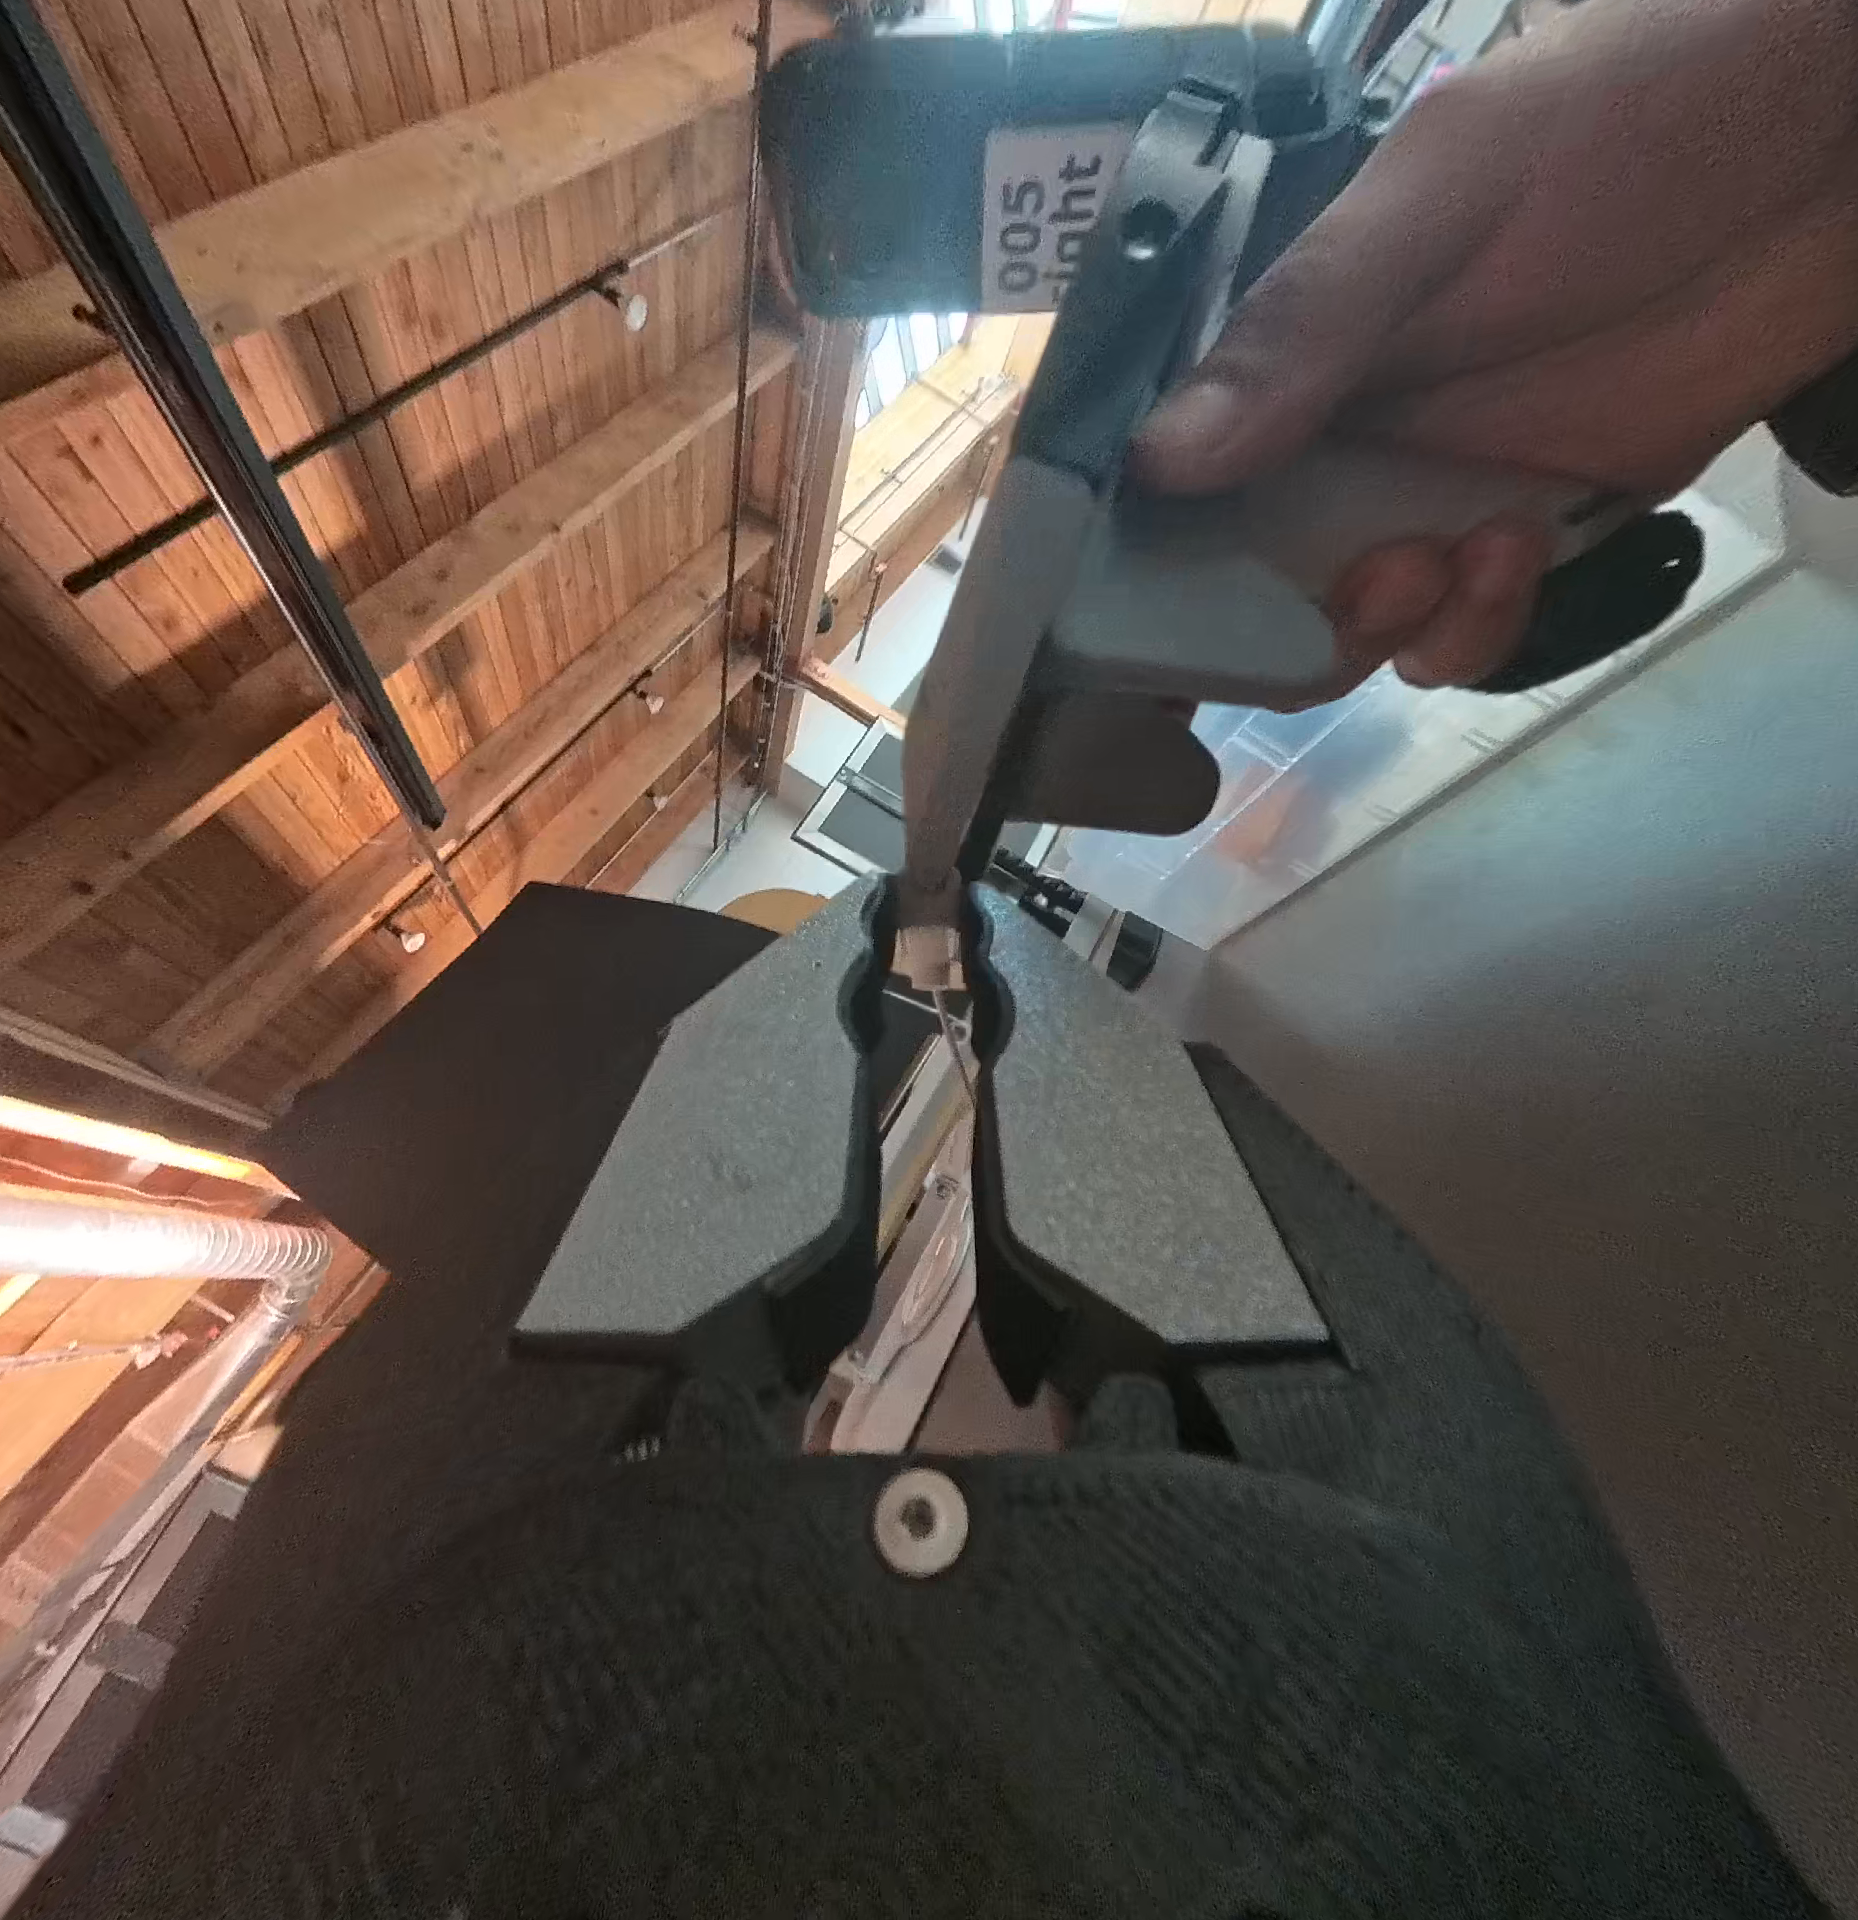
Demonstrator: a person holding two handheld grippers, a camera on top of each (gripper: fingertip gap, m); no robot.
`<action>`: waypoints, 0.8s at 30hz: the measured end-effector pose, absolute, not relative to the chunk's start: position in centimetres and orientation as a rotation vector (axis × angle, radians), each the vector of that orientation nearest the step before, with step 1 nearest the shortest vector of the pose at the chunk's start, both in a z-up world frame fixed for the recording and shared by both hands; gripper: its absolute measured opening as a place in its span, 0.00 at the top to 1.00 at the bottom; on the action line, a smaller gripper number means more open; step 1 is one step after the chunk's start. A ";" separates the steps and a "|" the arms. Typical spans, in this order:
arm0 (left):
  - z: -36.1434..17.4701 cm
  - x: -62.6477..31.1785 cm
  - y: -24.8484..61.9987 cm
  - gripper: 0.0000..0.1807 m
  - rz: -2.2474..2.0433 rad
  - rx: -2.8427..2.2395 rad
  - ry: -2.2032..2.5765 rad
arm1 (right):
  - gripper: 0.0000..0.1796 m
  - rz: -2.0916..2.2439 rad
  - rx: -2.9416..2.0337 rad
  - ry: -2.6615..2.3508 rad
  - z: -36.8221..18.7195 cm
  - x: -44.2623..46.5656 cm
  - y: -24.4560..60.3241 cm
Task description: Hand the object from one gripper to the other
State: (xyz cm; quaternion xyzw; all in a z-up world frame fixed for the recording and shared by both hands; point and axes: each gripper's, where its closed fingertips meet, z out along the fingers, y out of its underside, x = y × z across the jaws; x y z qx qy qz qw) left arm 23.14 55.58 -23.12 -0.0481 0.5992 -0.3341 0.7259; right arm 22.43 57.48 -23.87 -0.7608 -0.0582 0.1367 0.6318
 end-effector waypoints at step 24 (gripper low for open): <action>-25.7 24.0 55.6 0.75 -1.728 -0.778 1.668 | 0.73 -0.871 -1.756 -0.700 -24.1 24.9 55.1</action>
